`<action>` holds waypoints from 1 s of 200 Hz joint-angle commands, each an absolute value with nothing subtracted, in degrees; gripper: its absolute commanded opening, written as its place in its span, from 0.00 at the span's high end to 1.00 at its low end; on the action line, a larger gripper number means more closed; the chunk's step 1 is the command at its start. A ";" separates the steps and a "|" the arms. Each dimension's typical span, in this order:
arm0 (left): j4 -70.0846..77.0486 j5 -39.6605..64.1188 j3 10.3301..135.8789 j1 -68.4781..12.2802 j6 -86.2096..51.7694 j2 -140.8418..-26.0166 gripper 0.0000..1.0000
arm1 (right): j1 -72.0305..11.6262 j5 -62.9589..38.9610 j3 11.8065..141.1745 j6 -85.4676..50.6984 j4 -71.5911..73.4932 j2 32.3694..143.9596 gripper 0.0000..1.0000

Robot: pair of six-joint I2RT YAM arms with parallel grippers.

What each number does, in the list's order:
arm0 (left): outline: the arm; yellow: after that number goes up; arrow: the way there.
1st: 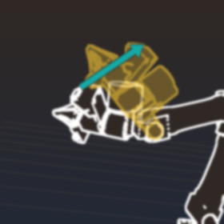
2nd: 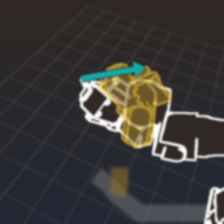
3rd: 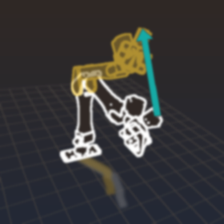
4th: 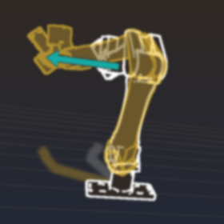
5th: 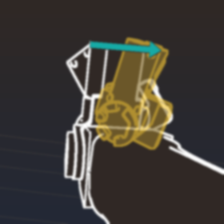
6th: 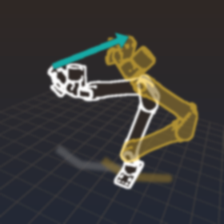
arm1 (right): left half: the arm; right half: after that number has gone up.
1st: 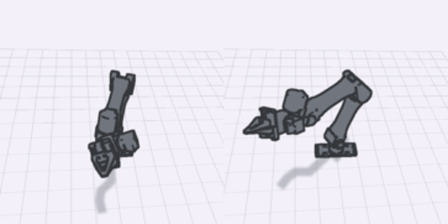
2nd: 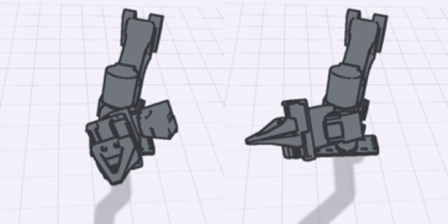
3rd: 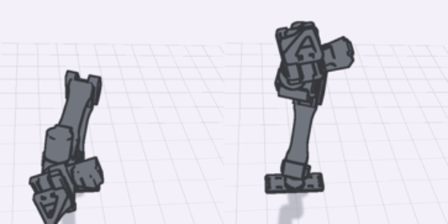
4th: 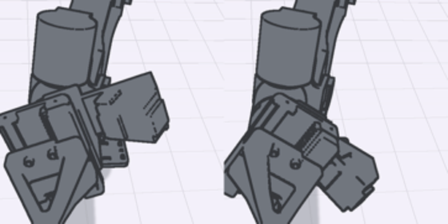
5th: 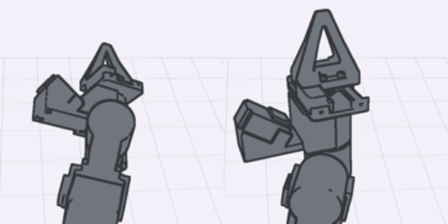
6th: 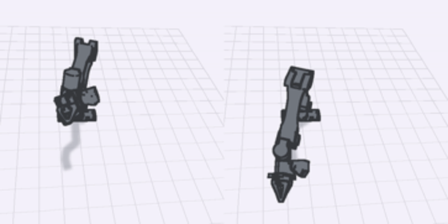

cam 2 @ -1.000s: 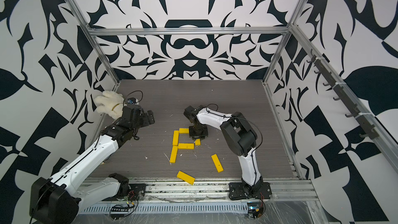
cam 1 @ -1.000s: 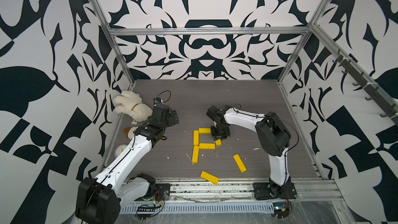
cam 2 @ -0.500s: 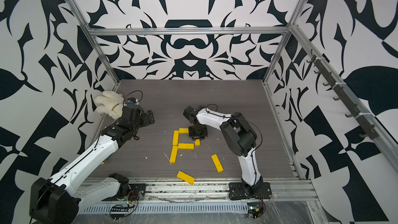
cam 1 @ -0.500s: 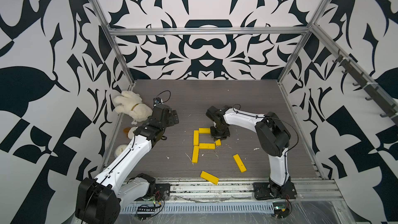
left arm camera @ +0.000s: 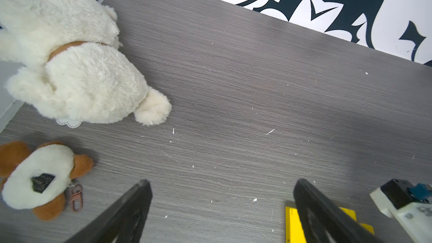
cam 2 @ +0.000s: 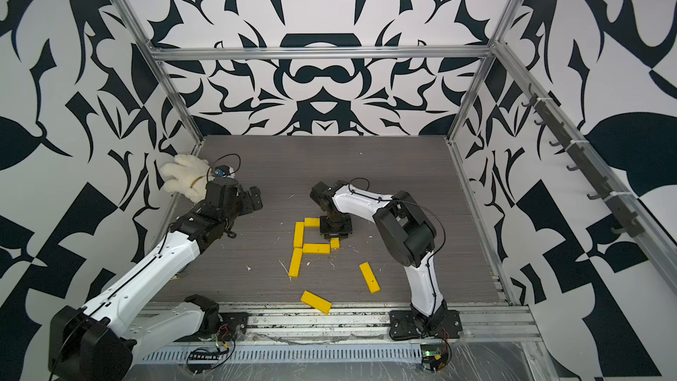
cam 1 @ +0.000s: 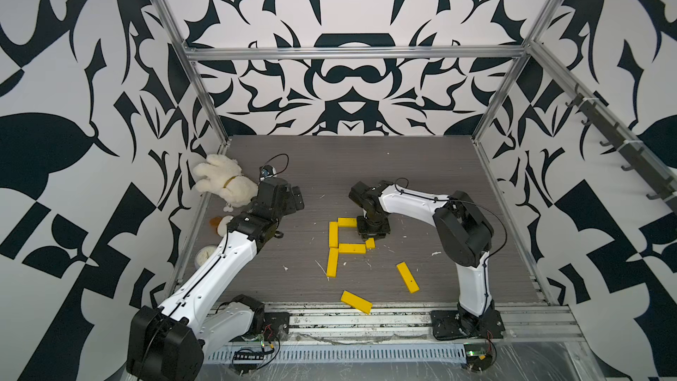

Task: Assemble the number 8 with building blocks
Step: Assemble the building block at the center of the board, then adjust the building block at the center of the board.

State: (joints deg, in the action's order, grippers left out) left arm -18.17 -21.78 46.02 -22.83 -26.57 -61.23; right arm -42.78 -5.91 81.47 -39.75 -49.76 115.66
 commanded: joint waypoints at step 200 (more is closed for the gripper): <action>-15.73 -19.70 45.24 -22.51 -26.02 -60.31 0.01 | -47.85 6.59 60.13 -47.06 -71.29 68.66 0.41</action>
